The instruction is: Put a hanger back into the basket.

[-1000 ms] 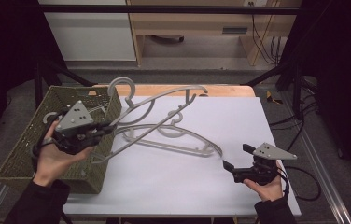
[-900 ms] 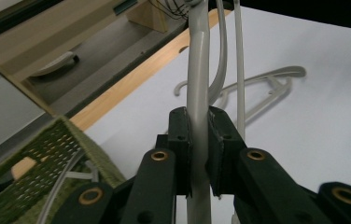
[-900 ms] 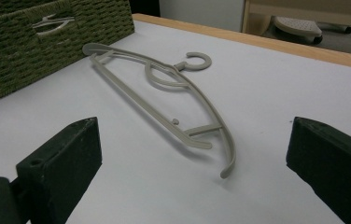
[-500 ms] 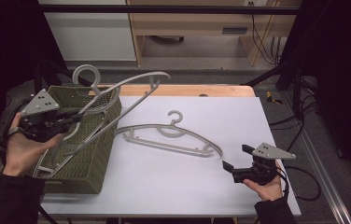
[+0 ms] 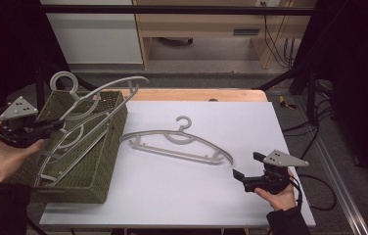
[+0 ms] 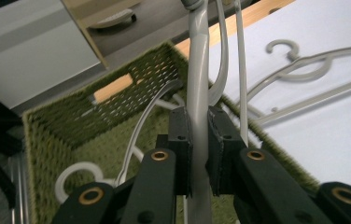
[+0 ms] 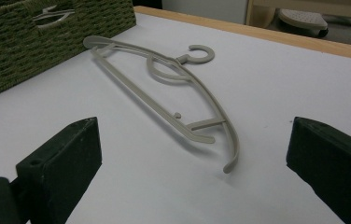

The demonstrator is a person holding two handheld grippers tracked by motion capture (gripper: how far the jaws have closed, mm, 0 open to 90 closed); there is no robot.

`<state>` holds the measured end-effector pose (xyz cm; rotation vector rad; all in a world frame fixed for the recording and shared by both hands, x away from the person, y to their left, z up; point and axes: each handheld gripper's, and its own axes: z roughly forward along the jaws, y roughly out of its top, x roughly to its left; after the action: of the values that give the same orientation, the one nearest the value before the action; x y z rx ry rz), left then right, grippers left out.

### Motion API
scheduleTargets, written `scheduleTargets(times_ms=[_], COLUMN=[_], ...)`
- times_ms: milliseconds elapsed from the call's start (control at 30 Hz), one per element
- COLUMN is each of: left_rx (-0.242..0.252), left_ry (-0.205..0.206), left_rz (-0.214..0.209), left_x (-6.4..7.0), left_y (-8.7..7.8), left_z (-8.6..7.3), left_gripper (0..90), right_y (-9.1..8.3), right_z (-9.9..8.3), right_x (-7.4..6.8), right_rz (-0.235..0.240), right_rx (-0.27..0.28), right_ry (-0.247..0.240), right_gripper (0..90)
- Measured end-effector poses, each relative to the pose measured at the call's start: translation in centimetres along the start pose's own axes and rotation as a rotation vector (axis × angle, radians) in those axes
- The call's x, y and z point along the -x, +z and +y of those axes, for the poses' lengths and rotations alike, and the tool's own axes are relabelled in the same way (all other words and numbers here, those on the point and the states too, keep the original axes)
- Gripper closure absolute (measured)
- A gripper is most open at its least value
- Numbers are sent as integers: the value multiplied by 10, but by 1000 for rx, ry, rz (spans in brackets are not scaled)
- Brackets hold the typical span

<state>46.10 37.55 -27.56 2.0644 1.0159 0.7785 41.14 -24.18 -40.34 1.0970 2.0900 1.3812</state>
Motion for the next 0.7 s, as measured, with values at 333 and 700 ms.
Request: scheduleTargets(times_ms=[333,700], left_rx=[-51,-41], left_ry=[-58,-92], left_rz=[57,87], left_x=[-21,-33], left_y=[3,-4], left_z=[-27,-37], left_gripper=[810,810], right_y=[0,1], right_z=[0,0], right_x=[0,-1], right_rz=[2,2], right_rx=[-5,-8], right_ry=[1,-1], right_gripper=[34,34])
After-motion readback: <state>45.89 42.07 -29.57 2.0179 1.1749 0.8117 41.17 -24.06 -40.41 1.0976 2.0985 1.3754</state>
